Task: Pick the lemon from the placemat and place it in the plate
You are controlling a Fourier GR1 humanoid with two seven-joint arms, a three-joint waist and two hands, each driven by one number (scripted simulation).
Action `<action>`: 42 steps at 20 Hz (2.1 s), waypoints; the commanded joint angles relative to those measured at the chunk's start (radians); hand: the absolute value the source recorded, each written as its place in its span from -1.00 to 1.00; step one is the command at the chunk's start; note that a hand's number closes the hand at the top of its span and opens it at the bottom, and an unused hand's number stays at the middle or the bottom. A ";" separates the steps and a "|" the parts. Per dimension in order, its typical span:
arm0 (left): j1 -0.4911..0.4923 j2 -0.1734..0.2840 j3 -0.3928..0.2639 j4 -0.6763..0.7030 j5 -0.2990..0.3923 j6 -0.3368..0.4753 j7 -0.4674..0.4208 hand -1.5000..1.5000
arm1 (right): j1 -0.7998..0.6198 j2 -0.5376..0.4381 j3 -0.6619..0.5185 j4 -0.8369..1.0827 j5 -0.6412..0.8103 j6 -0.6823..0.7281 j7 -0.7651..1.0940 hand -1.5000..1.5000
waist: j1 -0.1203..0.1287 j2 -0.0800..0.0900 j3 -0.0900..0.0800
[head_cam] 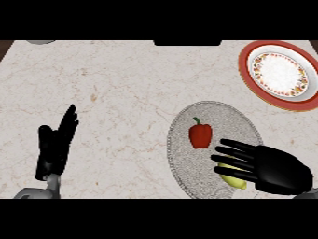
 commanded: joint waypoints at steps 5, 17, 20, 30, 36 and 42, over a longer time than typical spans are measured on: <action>-0.017 0.006 0.061 0.028 0.004 -0.066 -0.014 0.00 | -0.036 0.092 0.009 0.099 0.090 -0.030 -0.016 -1.00 | 0.001 0.002 0.002; -0.004 -0.016 0.065 0.011 -0.025 -0.064 -0.006 0.00 | -0.035 0.105 -0.024 0.037 0.075 -0.100 -0.081 1.00 | -0.001 0.001 0.003; 0.018 -0.056 0.032 0.009 -0.058 -0.030 -0.029 0.00 | -0.047 0.116 -0.068 0.064 0.028 -0.158 -0.108 1.00 | 0.000 0.001 0.003; -0.030 -0.045 0.044 0.003 -0.034 -0.053 0.015 0.00 | -0.397 0.232 -0.370 0.370 0.012 0.227 0.623 1.00 | 0.030 0.007 0.002; -0.022 -0.029 0.079 0.053 -0.027 -0.074 -0.028 0.00 | -0.514 0.205 -0.479 0.295 -0.091 0.250 0.657 1.00 | 0.000 0.002 0.002; -0.053 -0.060 0.056 0.063 -0.070 -0.032 -0.003 0.00 | -0.576 0.156 -0.619 0.293 -0.134 0.138 0.729 1.00 | -0.001 0.003 0.002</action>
